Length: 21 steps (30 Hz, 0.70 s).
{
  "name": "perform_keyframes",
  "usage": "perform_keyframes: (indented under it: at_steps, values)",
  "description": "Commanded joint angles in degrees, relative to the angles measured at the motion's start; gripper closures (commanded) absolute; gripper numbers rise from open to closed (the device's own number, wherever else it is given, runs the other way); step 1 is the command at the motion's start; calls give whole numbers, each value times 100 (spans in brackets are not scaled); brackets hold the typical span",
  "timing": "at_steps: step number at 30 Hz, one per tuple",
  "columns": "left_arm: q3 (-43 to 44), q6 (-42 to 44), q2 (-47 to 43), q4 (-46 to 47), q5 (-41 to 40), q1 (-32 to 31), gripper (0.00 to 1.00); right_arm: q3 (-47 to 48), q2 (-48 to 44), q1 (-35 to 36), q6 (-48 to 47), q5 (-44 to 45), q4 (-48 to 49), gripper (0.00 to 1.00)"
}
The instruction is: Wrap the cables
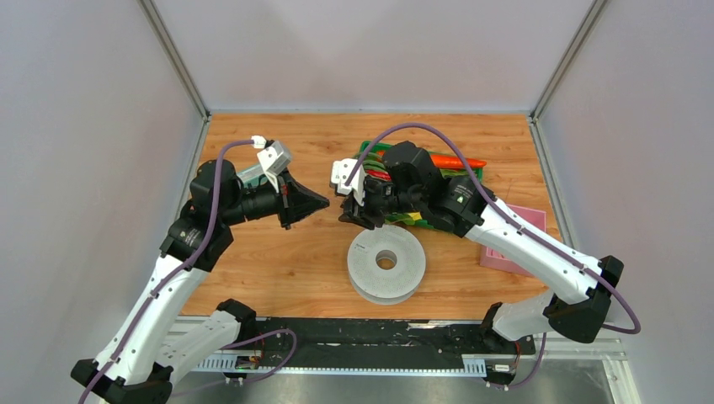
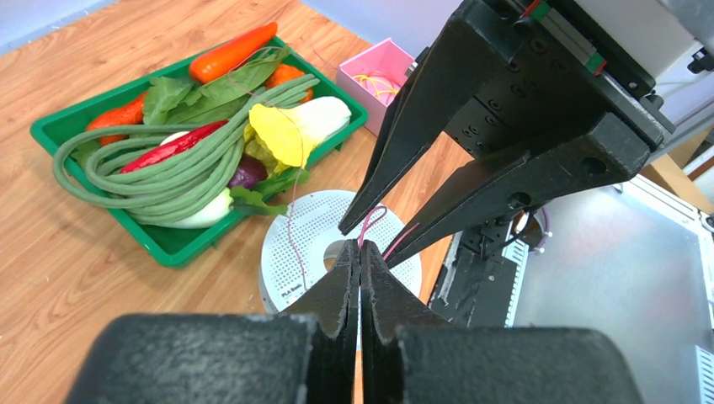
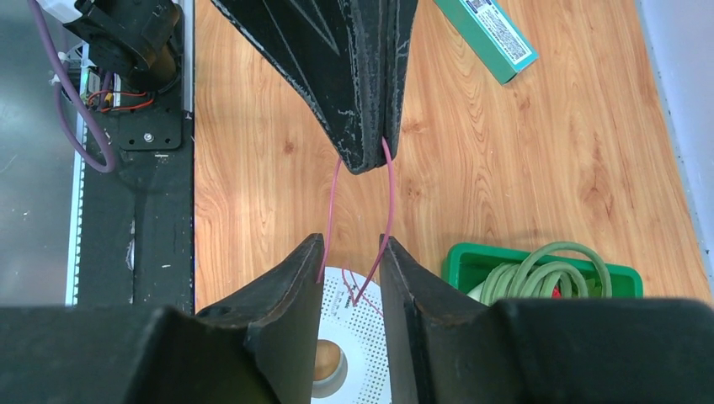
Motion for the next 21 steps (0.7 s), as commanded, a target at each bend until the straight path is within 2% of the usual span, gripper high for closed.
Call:
perform_keyframes:
  at_steps: [1,11,15,17,18,19,21]
  values:
    - [-71,-159,-9,300,1,-30,100,247,-67,-5,124,-43,294,66]
    - [-142,-502,44,502,-113,-30,100,19,-120,-13,54,-17,294,74]
    - [-238,-704,62,634,-78,-30,100,10,-155,-13,45,-17,294,83]
    - [-308,-801,88,705,18,-21,100,19,-155,-5,63,-17,321,92]
    - [-326,-845,71,731,62,-21,100,19,-172,-5,72,27,329,100]
    - [-352,-932,97,749,97,-30,98,19,-181,-31,98,62,329,100]
    - [-353,-1073,79,635,132,22,76,10,-225,-171,229,54,303,100]
